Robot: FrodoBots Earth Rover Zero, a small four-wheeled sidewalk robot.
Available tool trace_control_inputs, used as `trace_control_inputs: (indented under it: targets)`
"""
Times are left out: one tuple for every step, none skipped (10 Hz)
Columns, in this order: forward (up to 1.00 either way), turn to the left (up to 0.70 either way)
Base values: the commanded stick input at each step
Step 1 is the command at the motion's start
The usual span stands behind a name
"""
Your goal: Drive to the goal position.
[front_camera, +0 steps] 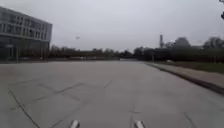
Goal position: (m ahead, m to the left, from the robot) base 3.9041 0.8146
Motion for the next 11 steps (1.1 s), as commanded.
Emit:
trace_control_inputs:
  targets:
    - [1.00,0.02]
    - [1.00,0.02]
    - [1.00,0.02]
    - [1.00,0.02]
    - [1.00,0.02]
    - [1.00,0.02]
    - [1.00,0.02]
    - [1.00,0.02]
    - [1.00,0.02]
    - [1.00,0.02]
    - [1.00,0.02]
